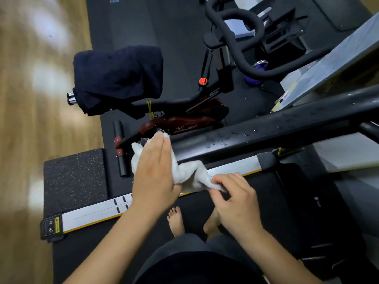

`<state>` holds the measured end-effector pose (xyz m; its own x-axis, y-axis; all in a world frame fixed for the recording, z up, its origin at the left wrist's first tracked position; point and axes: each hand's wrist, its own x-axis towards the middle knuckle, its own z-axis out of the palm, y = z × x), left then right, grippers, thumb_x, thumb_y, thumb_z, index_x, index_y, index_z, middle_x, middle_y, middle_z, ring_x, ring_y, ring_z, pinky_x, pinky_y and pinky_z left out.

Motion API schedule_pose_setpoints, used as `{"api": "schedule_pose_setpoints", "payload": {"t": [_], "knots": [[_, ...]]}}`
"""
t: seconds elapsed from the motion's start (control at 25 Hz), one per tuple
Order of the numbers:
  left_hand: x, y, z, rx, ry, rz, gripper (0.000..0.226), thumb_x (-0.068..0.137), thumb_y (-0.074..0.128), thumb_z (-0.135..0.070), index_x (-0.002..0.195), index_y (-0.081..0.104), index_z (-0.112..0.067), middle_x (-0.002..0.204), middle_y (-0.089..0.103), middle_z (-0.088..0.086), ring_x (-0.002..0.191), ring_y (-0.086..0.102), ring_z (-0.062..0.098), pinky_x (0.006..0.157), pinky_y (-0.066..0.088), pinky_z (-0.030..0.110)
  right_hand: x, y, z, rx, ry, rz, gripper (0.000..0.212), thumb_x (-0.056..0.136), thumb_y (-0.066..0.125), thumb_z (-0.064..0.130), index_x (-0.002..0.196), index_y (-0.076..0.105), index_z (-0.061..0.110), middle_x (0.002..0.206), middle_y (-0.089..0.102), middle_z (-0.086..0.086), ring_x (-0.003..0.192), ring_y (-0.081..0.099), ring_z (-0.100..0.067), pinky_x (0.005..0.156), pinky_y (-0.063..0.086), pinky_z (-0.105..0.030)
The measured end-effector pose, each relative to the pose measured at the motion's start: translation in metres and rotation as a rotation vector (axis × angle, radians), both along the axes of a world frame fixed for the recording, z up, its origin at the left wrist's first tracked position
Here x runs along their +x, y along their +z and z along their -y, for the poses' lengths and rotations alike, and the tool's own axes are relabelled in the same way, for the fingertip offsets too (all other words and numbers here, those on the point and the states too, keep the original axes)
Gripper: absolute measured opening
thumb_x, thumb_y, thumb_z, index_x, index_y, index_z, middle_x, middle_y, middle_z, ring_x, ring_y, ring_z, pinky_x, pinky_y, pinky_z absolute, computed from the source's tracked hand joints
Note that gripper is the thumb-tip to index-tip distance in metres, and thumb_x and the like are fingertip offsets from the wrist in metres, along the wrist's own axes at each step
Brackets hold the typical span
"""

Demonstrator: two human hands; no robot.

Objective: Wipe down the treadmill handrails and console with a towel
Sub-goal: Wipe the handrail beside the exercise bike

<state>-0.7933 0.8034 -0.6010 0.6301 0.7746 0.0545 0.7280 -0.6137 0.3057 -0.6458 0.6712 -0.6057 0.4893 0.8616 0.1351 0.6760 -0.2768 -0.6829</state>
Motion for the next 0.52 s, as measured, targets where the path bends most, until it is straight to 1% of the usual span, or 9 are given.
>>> {"api": "schedule_pose_setpoints", "payload": {"t": [0.04,0.12,0.2,0.24,0.32,0.36,0.4,0.44,0.52], "knots": [[0.019,0.001,0.000,-0.008,-0.046,-0.008,0.080,0.067,0.048,-0.020,0.139,0.040,0.013,0.146,0.041,0.029,0.137,0.038,0.043,0.118,0.024,0.047,0.000,-0.001,0.002,0.004,-0.017,-0.023,0.016,0.075,0.070,0.013,0.081,0.061,0.025,0.076,0.058,0.014,0.074,0.054,-0.011,0.063,0.044,-0.029],[0.072,0.007,0.005,-0.035,-0.230,0.020,0.076,0.070,0.061,-0.026,0.133,0.046,0.013,0.141,0.044,0.032,0.134,0.040,0.048,0.114,0.028,0.054,0.009,-0.002,0.010,-0.014,-0.089,-0.025,0.020,0.073,0.072,0.008,0.076,0.057,0.021,0.073,0.055,0.012,0.069,0.053,-0.014,0.060,0.042,-0.029],[0.112,0.014,0.016,-0.031,-0.401,0.043,0.080,0.069,0.073,-0.020,0.136,0.043,0.012,0.145,0.040,0.032,0.139,0.033,0.047,0.116,0.027,0.053,0.027,-0.003,0.019,-0.049,-0.182,0.024,0.022,0.070,0.070,0.002,0.068,0.051,0.012,0.067,0.050,0.006,0.061,0.048,-0.018,0.056,0.038,-0.033],[0.116,0.016,0.020,-0.033,-0.427,0.050,0.085,0.067,0.074,-0.015,0.140,0.039,0.012,0.150,0.035,0.031,0.143,0.029,0.045,0.117,0.025,0.052,0.039,-0.002,0.023,-0.061,-0.216,0.046,0.020,0.070,0.068,0.002,0.066,0.050,0.011,0.066,0.049,0.004,0.060,0.047,-0.019,0.056,0.038,-0.034],[0.094,0.014,0.025,-0.056,-0.390,0.102,0.085,0.070,0.062,-0.009,0.146,0.031,0.012,0.155,0.027,0.029,0.147,0.021,0.040,0.120,0.021,0.049,0.059,0.002,0.033,-0.073,-0.255,0.029,0.017,0.073,0.069,-0.002,0.073,0.059,0.012,0.071,0.056,0.003,0.065,0.051,-0.016,0.060,0.042,-0.029],[0.074,0.011,0.029,-0.053,-0.356,0.120,0.082,0.071,0.055,-0.010,0.146,0.030,0.012,0.156,0.024,0.029,0.148,0.019,0.039,0.120,0.020,0.049,0.064,0.005,0.037,-0.078,-0.263,0.010,0.020,0.074,0.069,-0.004,0.078,0.062,0.014,0.075,0.059,0.005,0.068,0.053,-0.013,0.062,0.042,-0.023],[0.053,0.008,0.033,-0.015,-0.314,0.117,0.081,0.072,0.051,-0.013,0.146,0.030,0.012,0.157,0.024,0.029,0.148,0.018,0.039,0.120,0.019,0.049,0.066,0.007,0.040,-0.077,-0.253,0.003,0.022,0.074,0.068,-0.006,0.080,0.064,0.016,0.078,0.061,0.006,0.071,0.054,-0.010,0.063,0.042,-0.019],[0.035,0.006,0.036,0.030,-0.280,0.089,0.082,0.073,0.053,-0.016,0.146,0.031,0.011,0.157,0.023,0.028,0.149,0.018,0.039,0.119,0.020,0.050,0.065,0.008,0.043,-0.065,-0.226,0.015,0.022,0.075,0.066,-0.005,0.081,0.064,0.016,0.079,0.061,0.007,0.073,0.055,-0.009,0.064,0.041,-0.017],[0.020,0.003,0.041,0.045,-0.217,0.019,0.082,0.076,0.055,-0.026,0.147,0.032,0.009,0.158,0.023,0.025,0.149,0.018,0.039,0.119,0.021,0.052,0.061,0.012,0.045,-0.022,-0.176,0.043,0.019,0.073,0.060,-0.001,0.080,0.064,0.015,0.081,0.060,0.009,0.073,0.055,-0.008,0.062,0.041,-0.016]]}}
